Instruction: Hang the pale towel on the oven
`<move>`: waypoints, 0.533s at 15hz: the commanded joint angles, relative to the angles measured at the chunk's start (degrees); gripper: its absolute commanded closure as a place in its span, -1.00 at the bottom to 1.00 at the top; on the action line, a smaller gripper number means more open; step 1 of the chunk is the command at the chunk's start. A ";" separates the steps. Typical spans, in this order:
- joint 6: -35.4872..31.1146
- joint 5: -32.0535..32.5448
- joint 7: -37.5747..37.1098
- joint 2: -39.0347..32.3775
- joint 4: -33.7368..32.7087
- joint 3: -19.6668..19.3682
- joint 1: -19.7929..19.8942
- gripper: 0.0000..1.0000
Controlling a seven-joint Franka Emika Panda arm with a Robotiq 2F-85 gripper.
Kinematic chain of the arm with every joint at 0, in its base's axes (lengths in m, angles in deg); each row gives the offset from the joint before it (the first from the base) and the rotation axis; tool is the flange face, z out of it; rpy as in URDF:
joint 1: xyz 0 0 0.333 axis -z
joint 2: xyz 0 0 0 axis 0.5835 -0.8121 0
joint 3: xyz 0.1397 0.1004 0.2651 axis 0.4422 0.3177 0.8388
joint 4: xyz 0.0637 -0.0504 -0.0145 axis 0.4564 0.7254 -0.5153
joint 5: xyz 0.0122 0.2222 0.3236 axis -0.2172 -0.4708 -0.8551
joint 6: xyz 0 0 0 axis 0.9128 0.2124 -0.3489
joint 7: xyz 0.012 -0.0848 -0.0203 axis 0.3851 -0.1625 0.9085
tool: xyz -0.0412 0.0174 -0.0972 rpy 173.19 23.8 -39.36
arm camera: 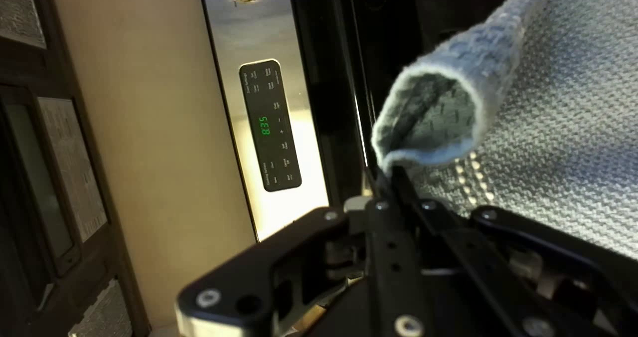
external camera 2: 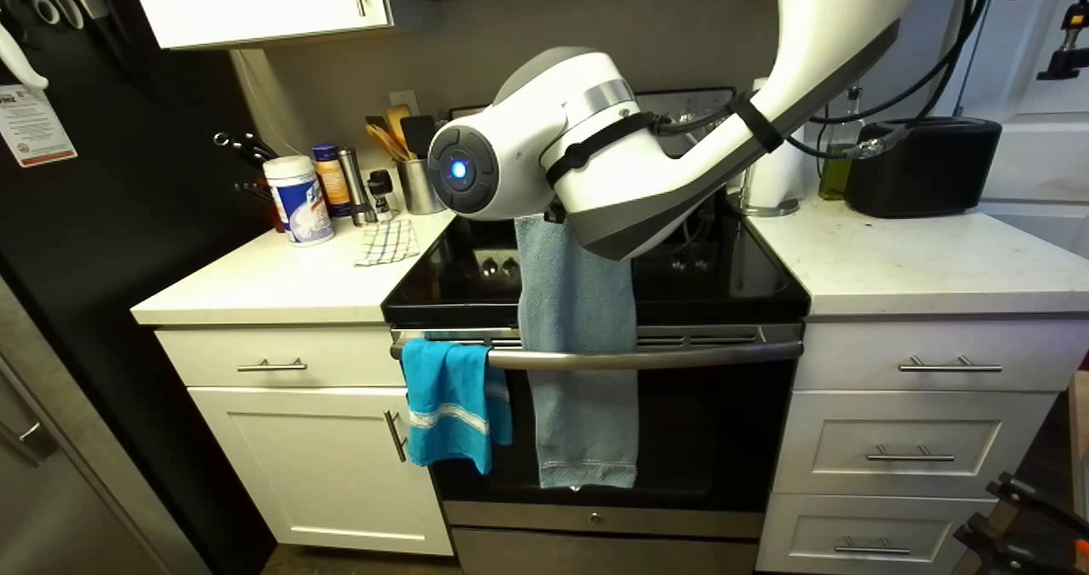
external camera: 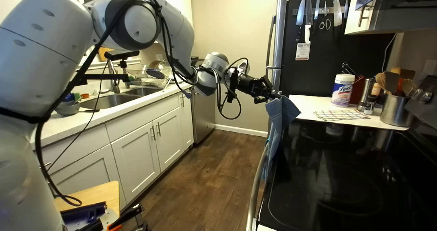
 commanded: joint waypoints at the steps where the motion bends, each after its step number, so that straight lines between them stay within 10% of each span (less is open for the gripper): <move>1: -0.37 0.67 -2.27 7.03 7.50 0.77 0.57 0.98; 8: -0.01 3.30 -5.57 15.70 16.49 2.81 -0.32 0.98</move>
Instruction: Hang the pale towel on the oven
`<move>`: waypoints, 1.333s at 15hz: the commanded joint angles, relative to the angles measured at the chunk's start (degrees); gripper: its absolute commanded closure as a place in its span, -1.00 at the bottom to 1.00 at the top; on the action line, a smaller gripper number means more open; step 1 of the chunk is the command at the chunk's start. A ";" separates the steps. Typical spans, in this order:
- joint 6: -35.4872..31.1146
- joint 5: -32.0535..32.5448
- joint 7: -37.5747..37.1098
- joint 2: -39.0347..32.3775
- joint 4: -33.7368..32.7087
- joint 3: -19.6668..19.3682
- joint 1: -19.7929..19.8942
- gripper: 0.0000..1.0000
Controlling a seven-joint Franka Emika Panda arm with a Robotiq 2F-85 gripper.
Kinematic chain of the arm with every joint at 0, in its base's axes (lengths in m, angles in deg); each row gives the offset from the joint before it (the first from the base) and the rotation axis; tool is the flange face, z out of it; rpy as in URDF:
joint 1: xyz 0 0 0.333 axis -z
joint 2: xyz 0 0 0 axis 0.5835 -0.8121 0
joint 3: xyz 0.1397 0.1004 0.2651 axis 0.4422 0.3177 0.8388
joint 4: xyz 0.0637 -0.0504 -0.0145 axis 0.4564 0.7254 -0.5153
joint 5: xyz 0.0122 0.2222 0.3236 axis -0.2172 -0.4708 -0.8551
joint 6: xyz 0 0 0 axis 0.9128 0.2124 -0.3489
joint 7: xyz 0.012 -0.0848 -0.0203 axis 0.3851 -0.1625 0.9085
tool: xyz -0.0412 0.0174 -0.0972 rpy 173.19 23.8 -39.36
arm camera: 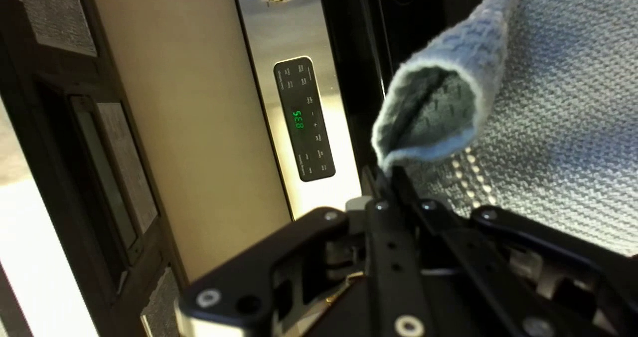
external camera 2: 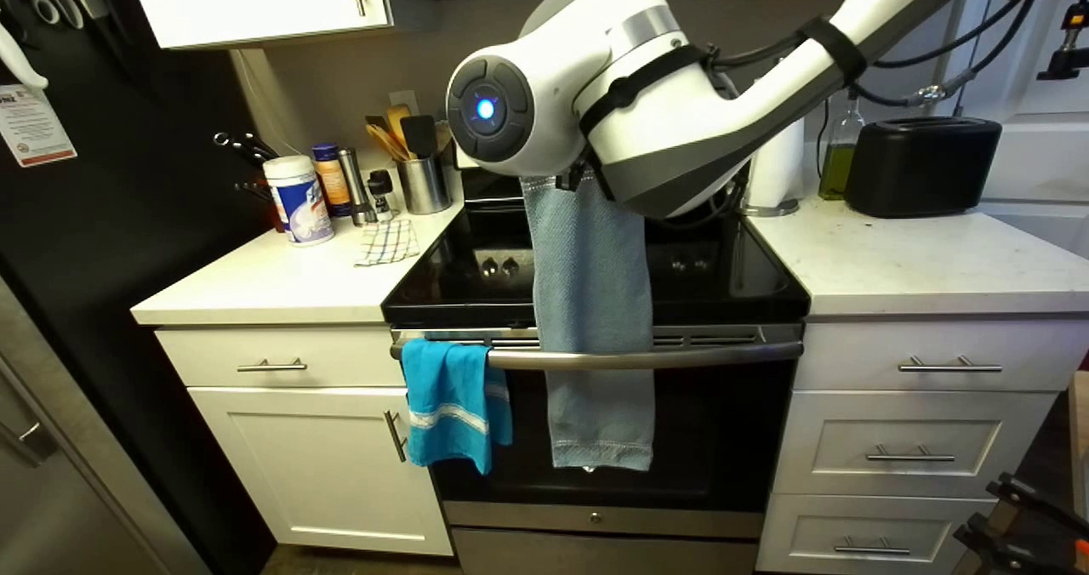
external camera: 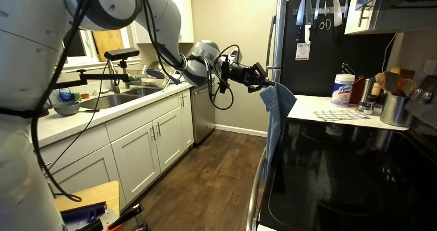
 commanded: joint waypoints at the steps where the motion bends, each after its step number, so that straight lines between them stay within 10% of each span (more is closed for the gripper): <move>1: -0.52 3.21 -3.89 6.87 8.83 2.24 -0.32 0.98; 14: -13.57 10.36 1.91 1.50 7.42 11.08 -3.30 0.98; 20: -17.25 6.98 18.75 -2.93 5.84 10.89 -3.11 0.98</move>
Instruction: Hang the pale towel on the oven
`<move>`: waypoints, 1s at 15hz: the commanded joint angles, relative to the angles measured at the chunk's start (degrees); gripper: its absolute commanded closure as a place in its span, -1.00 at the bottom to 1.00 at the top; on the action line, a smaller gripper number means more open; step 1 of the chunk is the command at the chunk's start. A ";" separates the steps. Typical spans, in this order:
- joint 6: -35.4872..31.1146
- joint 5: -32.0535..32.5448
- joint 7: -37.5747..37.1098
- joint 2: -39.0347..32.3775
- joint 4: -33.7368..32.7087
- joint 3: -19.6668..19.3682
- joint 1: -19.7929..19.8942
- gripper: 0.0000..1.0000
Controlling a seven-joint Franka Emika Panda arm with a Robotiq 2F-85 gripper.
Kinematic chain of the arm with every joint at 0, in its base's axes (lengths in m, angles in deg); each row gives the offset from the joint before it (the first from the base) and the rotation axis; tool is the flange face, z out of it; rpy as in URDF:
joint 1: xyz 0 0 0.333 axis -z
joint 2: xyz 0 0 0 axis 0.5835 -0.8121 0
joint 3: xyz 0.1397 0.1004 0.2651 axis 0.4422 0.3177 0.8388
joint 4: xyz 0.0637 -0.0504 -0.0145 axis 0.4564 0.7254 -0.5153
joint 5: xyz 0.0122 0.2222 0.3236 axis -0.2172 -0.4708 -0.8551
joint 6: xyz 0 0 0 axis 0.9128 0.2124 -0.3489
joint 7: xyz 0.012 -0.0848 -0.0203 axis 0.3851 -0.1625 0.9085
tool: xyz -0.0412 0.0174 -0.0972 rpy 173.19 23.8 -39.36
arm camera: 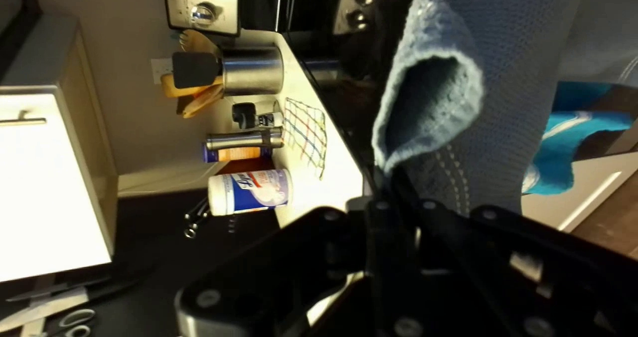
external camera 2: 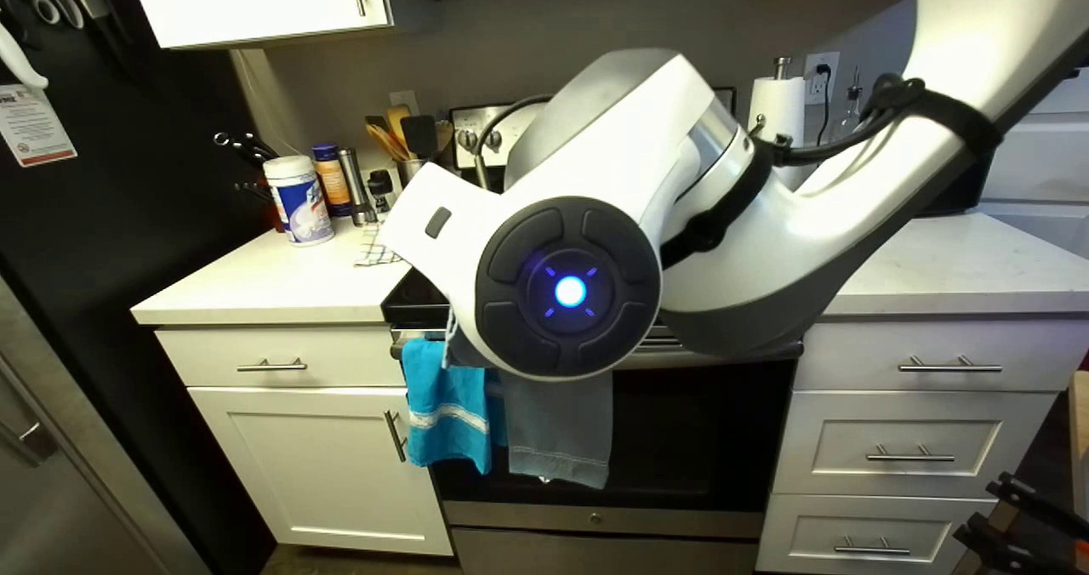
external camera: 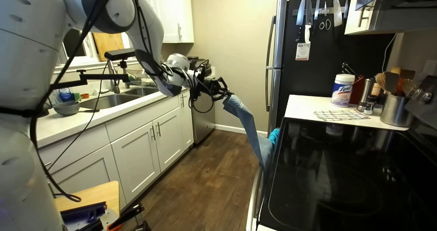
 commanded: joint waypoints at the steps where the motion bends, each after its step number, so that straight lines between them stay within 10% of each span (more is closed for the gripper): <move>1: -1.43 -3.67 11.56 -2.59 -2.96 0.38 0.30 0.98; 15: 2.04 1.98 17.10 -17.50 -21.65 -4.72 -5.76 0.98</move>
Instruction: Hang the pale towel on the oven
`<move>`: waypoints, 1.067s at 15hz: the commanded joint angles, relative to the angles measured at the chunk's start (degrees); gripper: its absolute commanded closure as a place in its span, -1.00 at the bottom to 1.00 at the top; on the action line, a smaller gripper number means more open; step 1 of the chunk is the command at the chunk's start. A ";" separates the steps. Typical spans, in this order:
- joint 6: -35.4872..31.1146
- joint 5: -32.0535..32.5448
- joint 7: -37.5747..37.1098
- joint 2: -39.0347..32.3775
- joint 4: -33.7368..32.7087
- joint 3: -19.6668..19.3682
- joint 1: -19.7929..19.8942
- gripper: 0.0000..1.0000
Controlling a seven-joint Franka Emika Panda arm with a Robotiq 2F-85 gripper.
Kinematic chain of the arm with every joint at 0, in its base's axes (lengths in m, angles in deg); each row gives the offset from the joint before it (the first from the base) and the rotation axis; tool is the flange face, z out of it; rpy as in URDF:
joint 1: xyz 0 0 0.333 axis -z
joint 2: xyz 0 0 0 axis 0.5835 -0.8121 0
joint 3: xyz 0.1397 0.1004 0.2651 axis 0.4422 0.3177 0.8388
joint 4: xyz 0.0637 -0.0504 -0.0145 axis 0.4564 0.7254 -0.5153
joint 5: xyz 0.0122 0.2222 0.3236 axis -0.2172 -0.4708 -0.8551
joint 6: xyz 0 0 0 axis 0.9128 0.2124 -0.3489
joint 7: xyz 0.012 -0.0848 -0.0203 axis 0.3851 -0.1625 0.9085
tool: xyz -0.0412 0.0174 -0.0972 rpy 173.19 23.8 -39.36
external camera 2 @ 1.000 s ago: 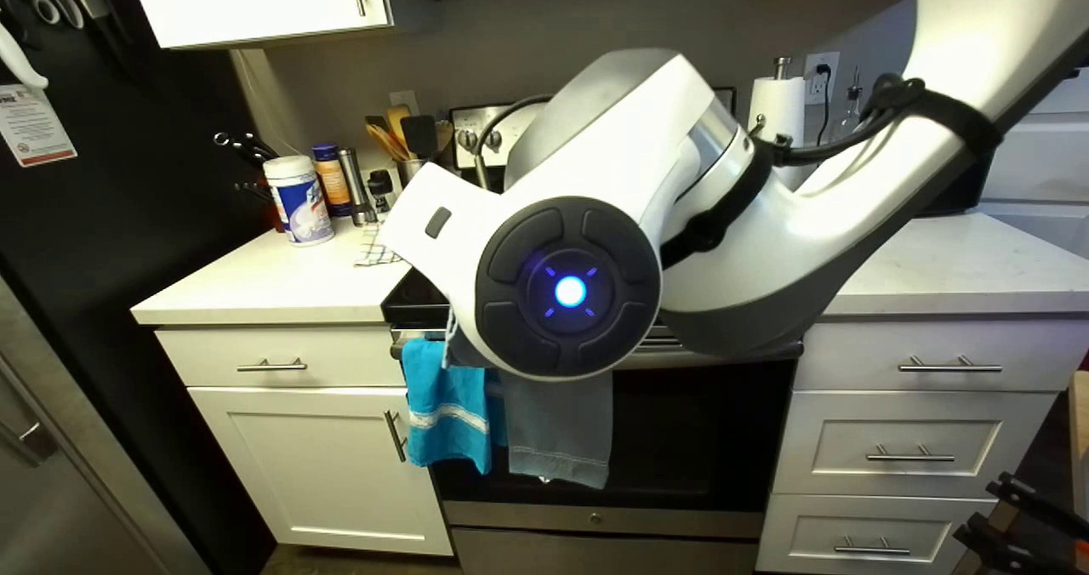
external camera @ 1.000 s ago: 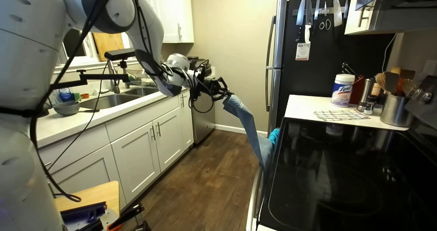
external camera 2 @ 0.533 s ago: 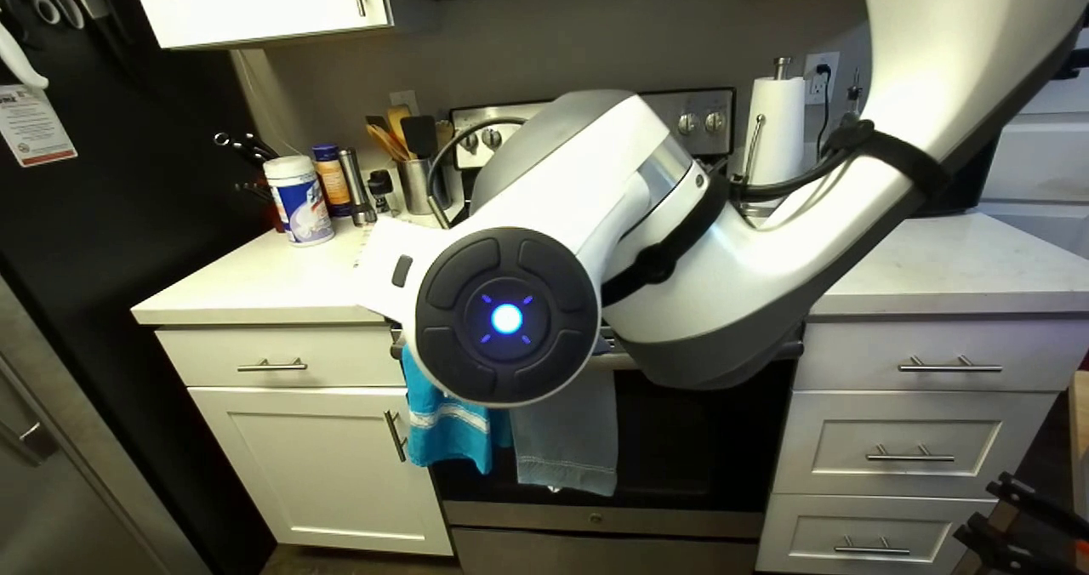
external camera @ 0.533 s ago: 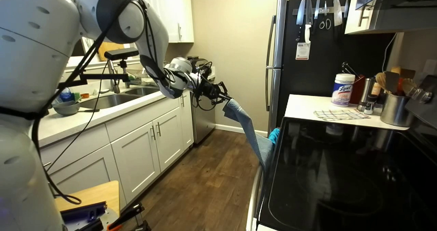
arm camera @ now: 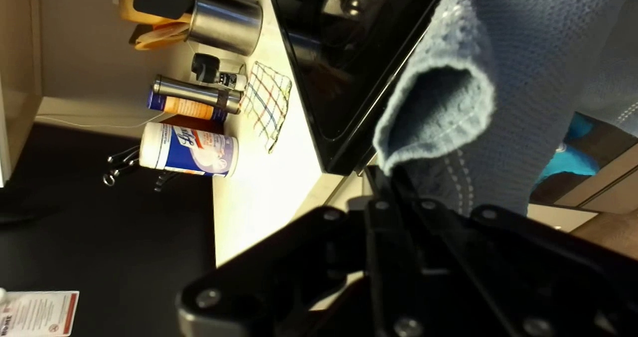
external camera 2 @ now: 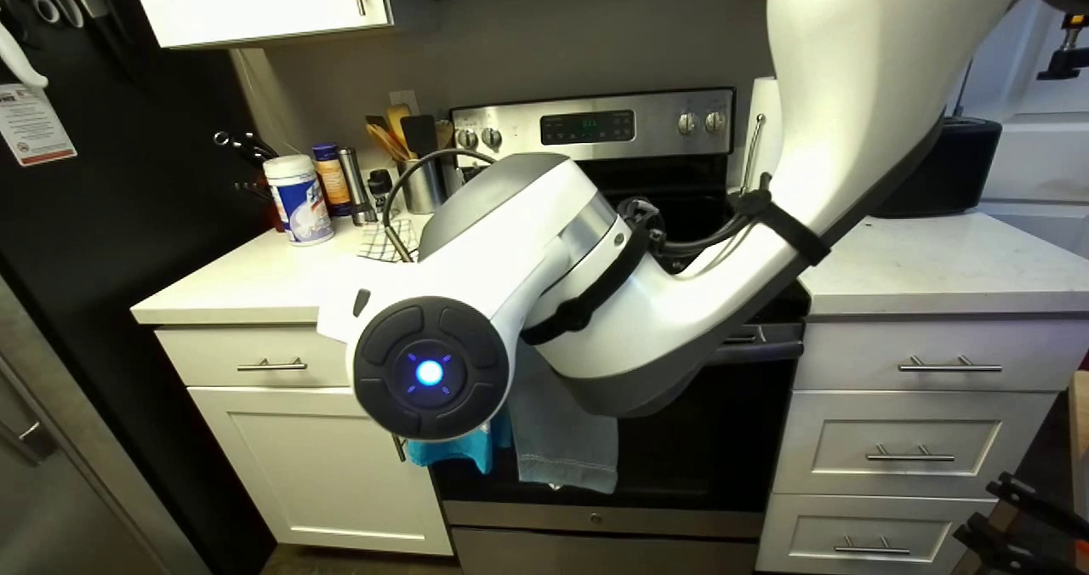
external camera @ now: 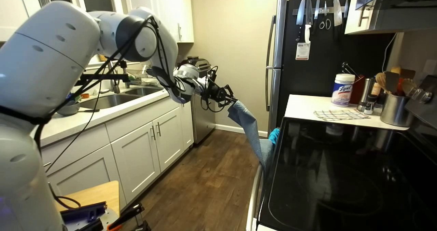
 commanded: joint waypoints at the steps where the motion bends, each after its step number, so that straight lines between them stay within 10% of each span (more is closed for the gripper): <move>1: 2.83 2.52 -3.93 -3.66 -5.51 -1.85 -2.85 0.98; 16: 23.43 -16.14 -33.47 -18.84 -9.67 -1.85 -10.79 0.98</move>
